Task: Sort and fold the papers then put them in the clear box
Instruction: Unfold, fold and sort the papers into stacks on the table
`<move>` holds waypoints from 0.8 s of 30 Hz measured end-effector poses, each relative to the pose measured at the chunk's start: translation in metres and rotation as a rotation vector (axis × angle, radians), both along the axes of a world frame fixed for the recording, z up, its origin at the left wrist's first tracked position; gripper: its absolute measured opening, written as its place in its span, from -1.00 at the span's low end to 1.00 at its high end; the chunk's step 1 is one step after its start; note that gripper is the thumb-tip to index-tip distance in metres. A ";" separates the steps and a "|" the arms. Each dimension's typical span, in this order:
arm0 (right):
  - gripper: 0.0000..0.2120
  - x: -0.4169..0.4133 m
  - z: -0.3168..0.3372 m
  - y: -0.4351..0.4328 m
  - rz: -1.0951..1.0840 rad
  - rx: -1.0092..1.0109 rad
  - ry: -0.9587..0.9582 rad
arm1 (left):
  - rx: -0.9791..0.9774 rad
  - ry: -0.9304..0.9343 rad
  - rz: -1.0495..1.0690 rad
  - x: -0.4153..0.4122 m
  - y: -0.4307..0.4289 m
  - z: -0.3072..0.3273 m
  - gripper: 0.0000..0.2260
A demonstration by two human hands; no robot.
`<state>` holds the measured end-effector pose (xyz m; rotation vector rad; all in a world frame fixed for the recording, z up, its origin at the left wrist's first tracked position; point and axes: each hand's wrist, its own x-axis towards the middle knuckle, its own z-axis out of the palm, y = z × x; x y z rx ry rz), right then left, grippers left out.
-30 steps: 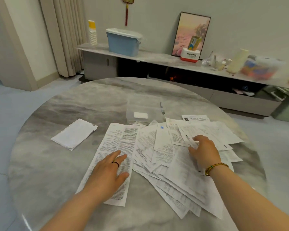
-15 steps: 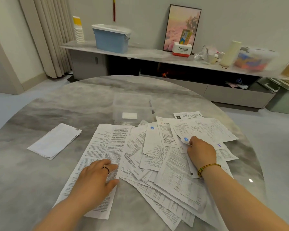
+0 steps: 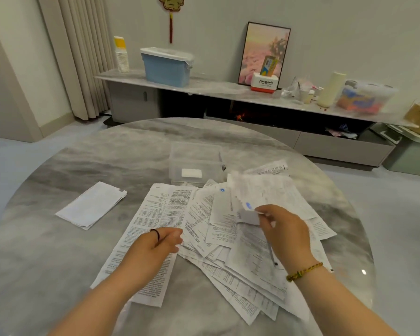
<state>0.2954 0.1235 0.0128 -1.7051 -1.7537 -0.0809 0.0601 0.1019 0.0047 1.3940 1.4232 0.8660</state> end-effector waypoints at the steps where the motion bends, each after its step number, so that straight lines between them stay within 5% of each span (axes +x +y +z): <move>1: -0.89 -0.005 -0.002 -0.008 0.050 0.064 -0.019 | -0.040 -0.071 0.012 0.002 -0.003 0.003 -0.85; 5: -0.88 -0.024 -0.007 -0.037 0.219 0.162 0.081 | -0.190 -0.271 0.028 0.004 -0.017 0.016 -0.84; 9: -0.82 -0.039 -0.012 -0.060 0.424 0.056 0.147 | -0.250 -0.373 0.053 0.000 -0.022 0.023 -0.78; 16: -0.81 -0.041 -0.015 -0.077 0.545 -0.264 0.227 | -0.333 -0.185 0.111 -0.009 -0.029 0.009 -0.89; 19: -0.77 -0.040 -0.003 -0.081 0.468 -0.478 0.488 | -0.316 -0.180 0.142 -0.008 -0.029 0.006 -0.82; 24: -0.75 -0.041 -0.002 -0.065 0.145 -0.557 1.007 | -0.266 -0.266 0.159 -0.009 -0.030 0.008 -0.82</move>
